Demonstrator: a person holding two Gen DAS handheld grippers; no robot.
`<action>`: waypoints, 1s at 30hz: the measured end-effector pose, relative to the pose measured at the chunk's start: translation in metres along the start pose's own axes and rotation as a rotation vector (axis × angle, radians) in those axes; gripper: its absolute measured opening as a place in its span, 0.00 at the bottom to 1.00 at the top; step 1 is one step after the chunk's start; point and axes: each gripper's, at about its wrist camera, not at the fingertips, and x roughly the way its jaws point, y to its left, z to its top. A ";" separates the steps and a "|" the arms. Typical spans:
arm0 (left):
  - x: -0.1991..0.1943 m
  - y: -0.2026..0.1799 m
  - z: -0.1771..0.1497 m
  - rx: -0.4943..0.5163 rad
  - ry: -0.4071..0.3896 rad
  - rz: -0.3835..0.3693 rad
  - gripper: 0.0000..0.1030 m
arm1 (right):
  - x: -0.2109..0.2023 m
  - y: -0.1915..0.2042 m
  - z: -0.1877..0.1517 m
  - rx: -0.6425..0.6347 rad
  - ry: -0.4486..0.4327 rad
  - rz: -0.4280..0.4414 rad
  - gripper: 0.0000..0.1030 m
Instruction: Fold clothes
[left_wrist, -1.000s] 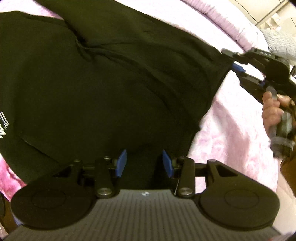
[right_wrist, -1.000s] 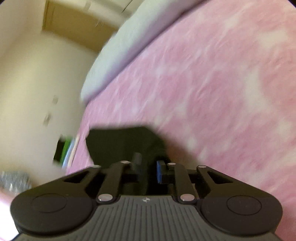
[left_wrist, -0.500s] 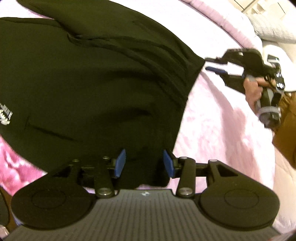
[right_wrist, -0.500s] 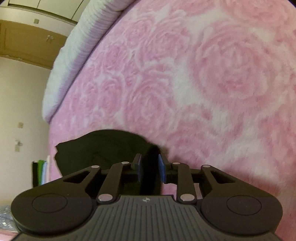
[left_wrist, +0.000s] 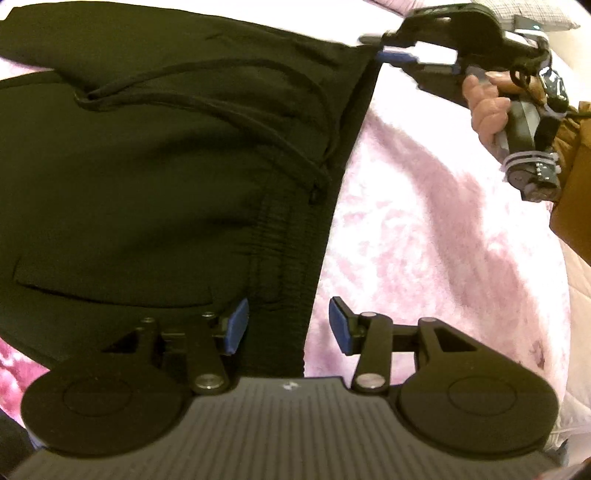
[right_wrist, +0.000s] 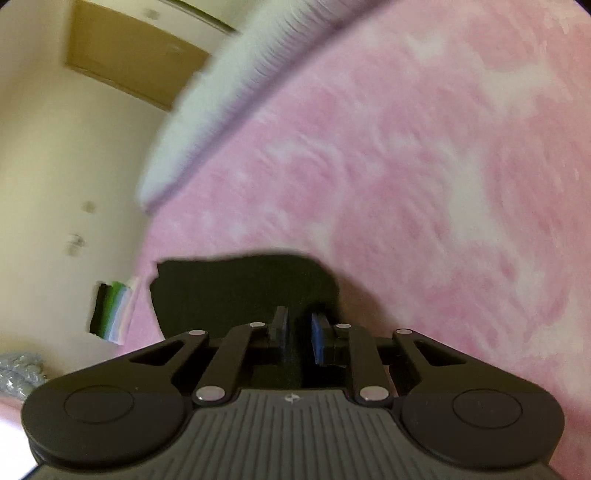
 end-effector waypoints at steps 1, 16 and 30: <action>0.001 0.000 0.000 -0.002 0.009 -0.001 0.41 | 0.002 -0.010 0.002 0.015 0.002 -0.062 0.17; -0.037 0.057 0.013 -0.113 0.027 -0.016 0.40 | -0.024 0.008 -0.019 -0.048 0.084 -0.331 0.35; -0.032 0.185 0.141 -0.069 -0.050 0.012 0.40 | 0.086 0.106 -0.029 -0.478 0.275 -0.290 0.33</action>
